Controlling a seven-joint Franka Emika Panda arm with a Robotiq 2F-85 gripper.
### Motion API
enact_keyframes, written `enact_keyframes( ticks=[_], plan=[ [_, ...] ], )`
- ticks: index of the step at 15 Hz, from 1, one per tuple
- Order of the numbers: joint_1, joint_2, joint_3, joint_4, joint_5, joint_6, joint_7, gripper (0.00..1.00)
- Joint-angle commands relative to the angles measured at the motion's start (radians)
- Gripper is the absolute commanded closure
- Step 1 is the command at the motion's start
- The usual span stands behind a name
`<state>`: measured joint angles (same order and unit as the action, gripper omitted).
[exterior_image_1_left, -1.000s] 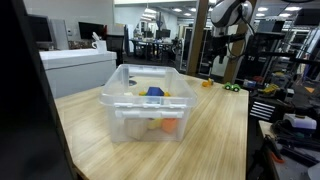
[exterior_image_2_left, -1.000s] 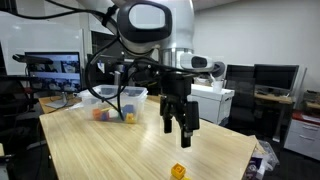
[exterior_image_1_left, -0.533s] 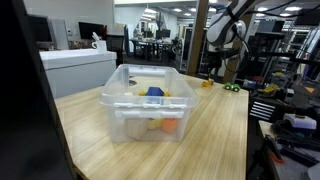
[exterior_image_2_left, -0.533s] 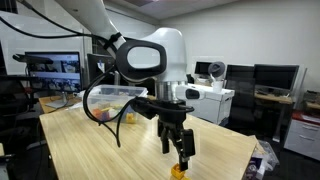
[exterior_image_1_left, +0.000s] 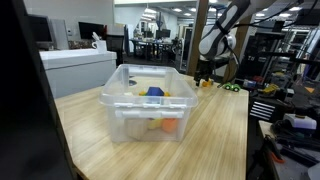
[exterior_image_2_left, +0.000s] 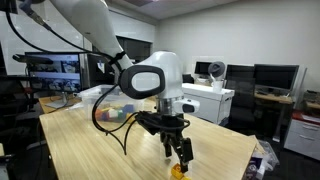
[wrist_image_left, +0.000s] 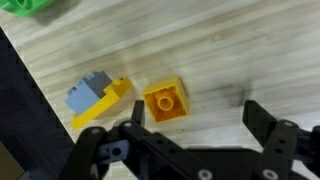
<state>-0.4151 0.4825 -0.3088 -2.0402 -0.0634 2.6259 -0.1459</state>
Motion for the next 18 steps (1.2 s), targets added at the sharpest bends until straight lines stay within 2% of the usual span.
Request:
enact_keyframes(
  ticks=[1,3,4,5,7,8,9,12,18],
  plan=[
    [-0.007,0.041,0.016,0.044,0.031,0.033,0.029,0.0],
    [-0.008,0.06,0.016,0.073,0.039,0.034,0.044,0.0],
    [-0.008,0.066,0.014,0.085,0.04,0.029,0.052,0.24],
    [-0.009,0.071,0.012,0.094,0.041,0.024,0.06,0.26],
    [-0.006,0.078,0.004,0.104,0.039,0.023,0.08,0.41],
    [-0.004,0.077,-0.001,0.104,0.036,0.021,0.091,0.09],
    [-0.005,0.071,-0.001,0.101,0.037,0.016,0.092,0.09],
    [-0.006,0.053,-0.019,0.074,0.017,0.022,0.082,0.0],
    [-0.006,0.042,-0.054,0.038,-0.011,0.022,0.069,0.0]
  ],
)
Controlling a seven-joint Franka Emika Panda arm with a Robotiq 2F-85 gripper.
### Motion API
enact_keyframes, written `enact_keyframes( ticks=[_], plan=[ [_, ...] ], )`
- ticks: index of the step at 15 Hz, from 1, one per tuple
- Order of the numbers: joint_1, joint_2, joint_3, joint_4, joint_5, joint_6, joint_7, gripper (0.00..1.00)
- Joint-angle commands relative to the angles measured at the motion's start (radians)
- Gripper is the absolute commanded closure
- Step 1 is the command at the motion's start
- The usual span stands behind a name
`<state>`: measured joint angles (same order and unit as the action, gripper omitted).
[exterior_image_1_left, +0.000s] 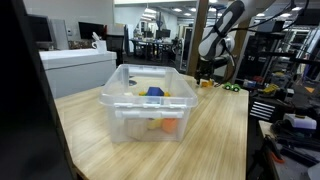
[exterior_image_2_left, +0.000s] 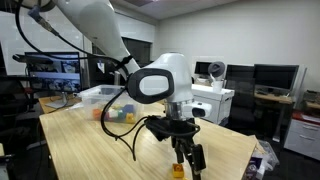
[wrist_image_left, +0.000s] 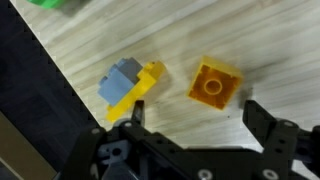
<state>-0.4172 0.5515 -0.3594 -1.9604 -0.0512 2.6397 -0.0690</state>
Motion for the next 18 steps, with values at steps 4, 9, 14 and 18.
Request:
enact_keyframes(
  ticks=[4,9,14,18],
  plan=[
    [0.0,-0.037,0.003,-0.071,-0.031,0.021,-0.025,0.0],
    [0.011,-0.052,-0.002,-0.084,-0.055,0.015,-0.022,0.0],
    [0.015,-0.104,0.001,-0.143,-0.089,0.018,-0.061,0.0],
    [0.017,-0.128,0.004,-0.178,-0.098,0.017,-0.074,0.26]
  ],
)
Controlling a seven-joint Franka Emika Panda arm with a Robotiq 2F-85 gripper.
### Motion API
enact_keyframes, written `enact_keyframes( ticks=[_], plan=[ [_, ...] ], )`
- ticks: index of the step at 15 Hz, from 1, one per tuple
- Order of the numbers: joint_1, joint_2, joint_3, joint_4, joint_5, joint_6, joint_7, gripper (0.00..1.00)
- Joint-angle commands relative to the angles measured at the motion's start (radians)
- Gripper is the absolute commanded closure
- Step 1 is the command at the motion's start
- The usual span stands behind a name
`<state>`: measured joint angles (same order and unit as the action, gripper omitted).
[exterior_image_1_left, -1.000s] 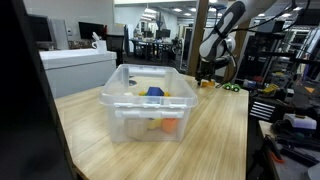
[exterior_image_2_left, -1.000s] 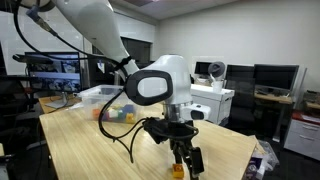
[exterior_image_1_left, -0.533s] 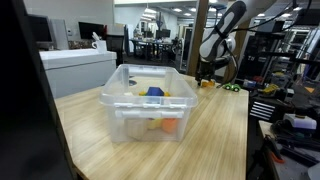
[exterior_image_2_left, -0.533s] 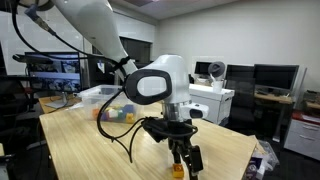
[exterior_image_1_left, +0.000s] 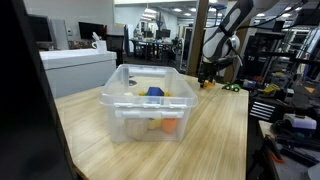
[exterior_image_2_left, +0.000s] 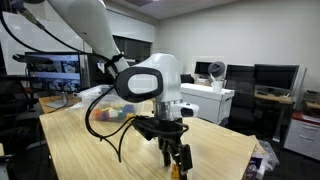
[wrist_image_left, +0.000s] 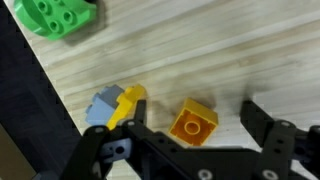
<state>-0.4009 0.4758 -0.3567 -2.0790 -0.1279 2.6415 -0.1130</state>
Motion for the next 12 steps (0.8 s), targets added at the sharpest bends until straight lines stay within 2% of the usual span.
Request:
enact_keyframes(
  ticks=[1,7,8,10,12],
  plan=[
    [-0.001,-0.057,0.003,-0.062,-0.019,0.013,-0.031,0.33],
    [-0.008,-0.071,0.01,-0.075,-0.014,0.011,-0.058,0.73],
    [-0.009,-0.07,0.01,-0.074,-0.013,0.01,-0.063,0.85],
    [-0.011,-0.07,0.011,-0.075,-0.012,0.02,-0.068,0.98],
    [-0.014,-0.071,0.013,-0.077,-0.011,0.022,-0.08,1.0]
  ],
)
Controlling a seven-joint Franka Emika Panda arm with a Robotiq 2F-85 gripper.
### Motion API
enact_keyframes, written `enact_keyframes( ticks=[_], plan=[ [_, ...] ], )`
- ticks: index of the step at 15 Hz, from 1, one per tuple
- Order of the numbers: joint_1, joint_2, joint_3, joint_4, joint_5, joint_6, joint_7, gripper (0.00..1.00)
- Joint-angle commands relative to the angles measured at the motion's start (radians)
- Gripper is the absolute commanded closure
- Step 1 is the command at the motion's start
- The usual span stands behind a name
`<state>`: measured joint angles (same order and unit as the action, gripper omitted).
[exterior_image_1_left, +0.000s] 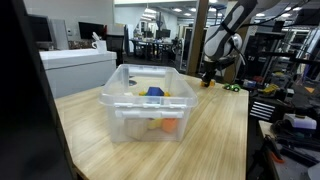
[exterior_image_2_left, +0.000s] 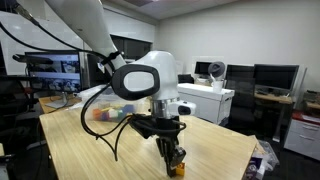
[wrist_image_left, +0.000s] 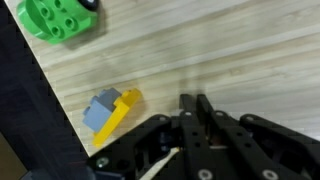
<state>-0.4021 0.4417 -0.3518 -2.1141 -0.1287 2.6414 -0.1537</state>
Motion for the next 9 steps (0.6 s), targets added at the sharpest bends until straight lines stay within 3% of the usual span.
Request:
enact_keyframes(
  ticks=[1,2,3,5,9],
  plan=[
    [-0.011,-0.035,0.006,-0.041,-0.013,0.022,-0.037,1.0],
    [-0.006,-0.032,0.0,-0.039,-0.021,0.021,-0.032,0.74],
    [-0.005,-0.032,-0.001,-0.039,-0.023,0.021,-0.031,0.74],
    [-0.003,-0.031,-0.002,-0.039,-0.026,0.02,-0.029,0.63],
    [-0.002,-0.025,-0.005,-0.032,-0.026,0.019,-0.022,0.36]
  ],
)
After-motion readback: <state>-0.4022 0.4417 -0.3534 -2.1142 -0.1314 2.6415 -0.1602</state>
